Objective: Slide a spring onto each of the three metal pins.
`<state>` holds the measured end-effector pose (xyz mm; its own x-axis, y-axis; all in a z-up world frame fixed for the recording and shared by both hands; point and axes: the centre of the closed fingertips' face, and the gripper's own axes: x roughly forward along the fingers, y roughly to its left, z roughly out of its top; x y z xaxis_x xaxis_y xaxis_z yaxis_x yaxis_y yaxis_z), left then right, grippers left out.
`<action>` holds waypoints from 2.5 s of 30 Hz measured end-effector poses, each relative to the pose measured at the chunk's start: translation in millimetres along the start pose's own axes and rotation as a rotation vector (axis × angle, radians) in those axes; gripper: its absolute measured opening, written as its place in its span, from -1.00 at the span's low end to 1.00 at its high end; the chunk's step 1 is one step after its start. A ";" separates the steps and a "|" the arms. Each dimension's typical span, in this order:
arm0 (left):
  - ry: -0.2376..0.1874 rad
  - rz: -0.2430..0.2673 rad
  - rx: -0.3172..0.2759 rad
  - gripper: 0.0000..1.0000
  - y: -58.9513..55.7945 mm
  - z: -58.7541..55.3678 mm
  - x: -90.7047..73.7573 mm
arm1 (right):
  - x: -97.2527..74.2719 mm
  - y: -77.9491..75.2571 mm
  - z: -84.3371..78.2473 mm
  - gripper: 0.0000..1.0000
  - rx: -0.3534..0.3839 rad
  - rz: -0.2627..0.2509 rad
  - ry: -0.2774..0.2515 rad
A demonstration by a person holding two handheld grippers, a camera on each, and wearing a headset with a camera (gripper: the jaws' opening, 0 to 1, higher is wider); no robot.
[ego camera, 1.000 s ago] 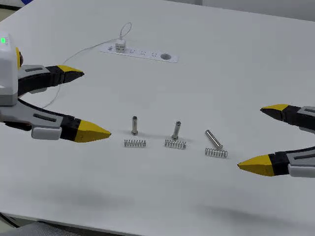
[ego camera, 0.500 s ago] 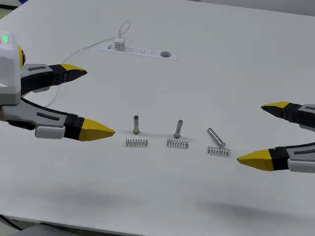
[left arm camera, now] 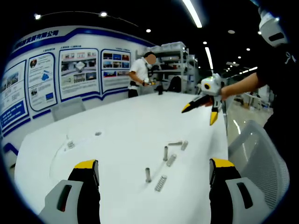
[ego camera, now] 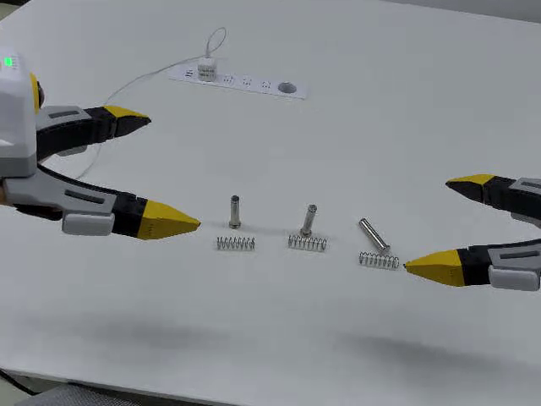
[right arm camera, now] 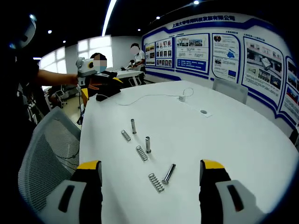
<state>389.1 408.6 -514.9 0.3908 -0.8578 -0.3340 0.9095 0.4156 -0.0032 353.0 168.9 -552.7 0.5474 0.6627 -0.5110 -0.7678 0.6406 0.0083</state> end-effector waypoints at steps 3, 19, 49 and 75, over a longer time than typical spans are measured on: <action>-0.001 -0.007 -0.010 1.00 -1.1 -2.0 1.6 | 4.3 -4.1 -2.0 0.70 0.002 -0.010 0.007; -0.013 0.014 -0.048 1.00 4.8 -9.0 7.3 | 23.5 -15.9 -12.6 0.47 0.012 -0.039 0.045; 0.017 -0.007 -0.069 1.00 1.6 -25.1 16.3 | 60.4 -46.4 -39.9 -0.05 0.039 -0.126 0.159; 0.019 0.016 -0.111 1.00 4.2 -28.9 12.7 | 106.4 -53.4 -70.3 -0.59 0.118 -0.163 0.301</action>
<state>393.8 408.2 -546.4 0.4015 -0.8451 -0.3529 0.8813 0.4613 -0.1020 428.8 178.0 -667.9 0.5238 0.4157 -0.7436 -0.6253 0.7804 -0.0042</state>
